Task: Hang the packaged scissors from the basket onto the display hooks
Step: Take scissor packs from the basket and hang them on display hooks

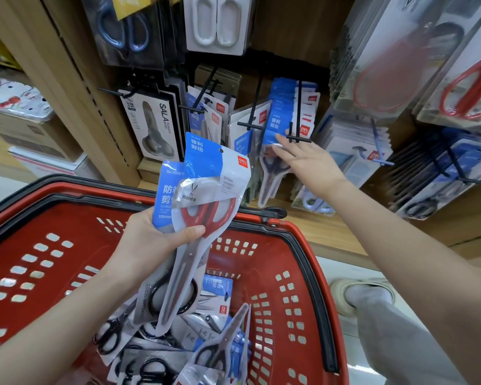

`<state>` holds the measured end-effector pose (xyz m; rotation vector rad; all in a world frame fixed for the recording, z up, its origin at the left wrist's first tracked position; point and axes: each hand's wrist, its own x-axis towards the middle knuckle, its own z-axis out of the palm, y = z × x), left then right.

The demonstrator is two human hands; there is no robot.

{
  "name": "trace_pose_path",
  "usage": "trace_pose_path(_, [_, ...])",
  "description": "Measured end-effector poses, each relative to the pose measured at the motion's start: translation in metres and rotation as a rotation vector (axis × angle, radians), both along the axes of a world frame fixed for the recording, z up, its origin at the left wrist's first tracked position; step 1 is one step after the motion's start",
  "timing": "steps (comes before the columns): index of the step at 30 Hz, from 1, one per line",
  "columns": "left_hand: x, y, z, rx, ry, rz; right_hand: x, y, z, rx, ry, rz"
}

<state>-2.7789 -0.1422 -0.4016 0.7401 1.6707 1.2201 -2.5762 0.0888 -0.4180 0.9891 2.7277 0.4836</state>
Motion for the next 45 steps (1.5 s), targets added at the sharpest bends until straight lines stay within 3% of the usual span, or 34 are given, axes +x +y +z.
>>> trace_pose_path(6, [0.003,-0.006,0.002,0.000,-0.036,0.018,0.014,-0.015,0.000,-0.074,0.094,0.045])
trace_pose_path(8, [0.005,-0.009,0.003,-0.004,-0.041,0.024,0.017,-0.025,0.000,-0.103,0.250,0.055])
trace_pose_path(10, [0.007,-0.011,0.004,-0.001,-0.049,0.033,0.016,-0.045,0.004,-0.175,0.557,-0.008])
trace_pose_path(12, [0.010,-0.013,0.007,-0.002,-0.050,0.028,0.008,-0.074,0.013,-0.391,0.891,-0.161])
trace_pose_path(14, [0.012,-0.014,0.009,-0.007,-0.057,0.014,-0.005,-0.100,0.026,-0.773,1.148,-0.373])
trace_pose_path(17, [0.016,-0.015,0.011,-0.028,-0.045,-0.032,-0.016,-0.120,0.037,-1.274,1.325,-0.608])
trace_pose_path(19, [0.019,-0.016,0.011,-0.045,-0.053,-0.060,-0.018,-0.125,0.042,-1.367,1.474,-0.659])
trace_pose_path(23, [0.020,-0.018,0.010,-0.026,-0.054,-0.038,-0.014,-0.124,0.060,-1.274,1.730,-0.663])
trace_pose_path(29, [0.014,-0.018,0.016,0.005,-0.042,-0.019,0.024,-0.101,0.117,-0.755,1.903,-0.497])
trace_pose_path(37, [0.017,-0.016,0.011,0.017,-0.034,-0.013,0.057,-0.077,0.148,-0.572,2.048,-0.265])
trace_pose_path(40, [0.019,-0.013,0.011,0.021,-0.054,-0.011,0.060,-0.079,0.154,-0.465,1.911,-0.242])
trace_pose_path(45, [0.025,-0.008,0.013,0.030,-0.068,-0.027,0.051,-0.074,0.117,-0.278,1.406,-0.329])
